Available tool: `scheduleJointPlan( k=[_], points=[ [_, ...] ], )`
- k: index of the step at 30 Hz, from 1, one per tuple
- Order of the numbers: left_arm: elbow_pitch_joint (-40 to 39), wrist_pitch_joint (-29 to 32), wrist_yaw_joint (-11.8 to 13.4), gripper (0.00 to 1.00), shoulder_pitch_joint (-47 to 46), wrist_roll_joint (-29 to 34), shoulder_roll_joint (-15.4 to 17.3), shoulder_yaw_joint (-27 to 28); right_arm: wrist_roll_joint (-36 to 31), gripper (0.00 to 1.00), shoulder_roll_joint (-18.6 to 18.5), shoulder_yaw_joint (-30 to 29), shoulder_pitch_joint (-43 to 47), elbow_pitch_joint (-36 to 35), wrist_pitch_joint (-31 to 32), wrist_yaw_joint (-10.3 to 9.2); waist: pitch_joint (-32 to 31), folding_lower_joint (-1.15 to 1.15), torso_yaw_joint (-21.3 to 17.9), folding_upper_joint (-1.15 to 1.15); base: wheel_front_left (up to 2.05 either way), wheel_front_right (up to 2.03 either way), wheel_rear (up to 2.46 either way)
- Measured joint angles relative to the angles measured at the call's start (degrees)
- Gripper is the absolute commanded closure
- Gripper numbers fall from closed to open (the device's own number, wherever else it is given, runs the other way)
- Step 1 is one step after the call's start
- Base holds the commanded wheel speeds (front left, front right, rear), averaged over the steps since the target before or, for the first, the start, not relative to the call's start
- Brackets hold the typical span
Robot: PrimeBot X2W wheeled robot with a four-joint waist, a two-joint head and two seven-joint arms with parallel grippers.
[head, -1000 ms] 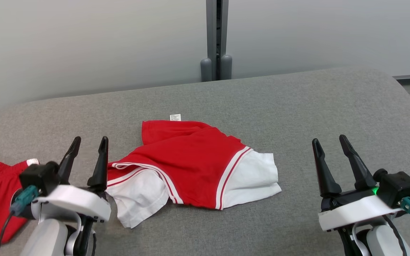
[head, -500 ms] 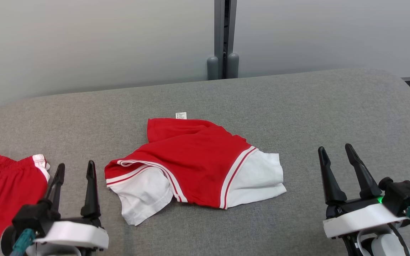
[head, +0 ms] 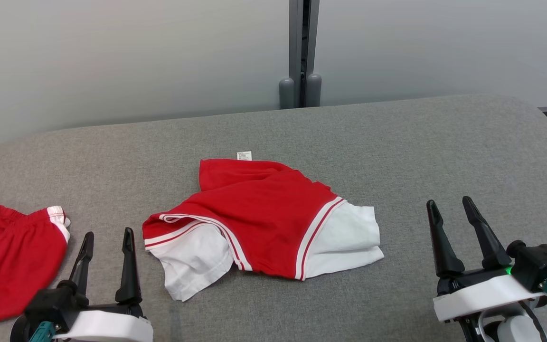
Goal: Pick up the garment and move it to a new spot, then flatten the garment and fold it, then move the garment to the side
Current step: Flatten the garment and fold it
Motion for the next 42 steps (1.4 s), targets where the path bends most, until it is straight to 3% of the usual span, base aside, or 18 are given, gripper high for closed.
scheduleJointPlan(
  k=[18, 42],
  points=[
    [0.04, 0.0, -1.93, 0.0, -0.04, 2.97, -1.66, 1.85, -0.01, 0.0, -0.09, 0.21, -0.01, 0.54, 0.0, 0.0, -0.16, 0.0, 0.3, 0.0, 0.0, 0.0, 0.0],
    [1.43, 0.0, -2.74, 0.0, -0.37, 3.36, -2.16, 2.31, 0.1, 0.0, 0.0, 0.94, -0.24, 1.7, 0.0, 0.0, -0.23, 0.0, 1.58, 0.0, 0.0, 0.0, 0.0]
  ],
)
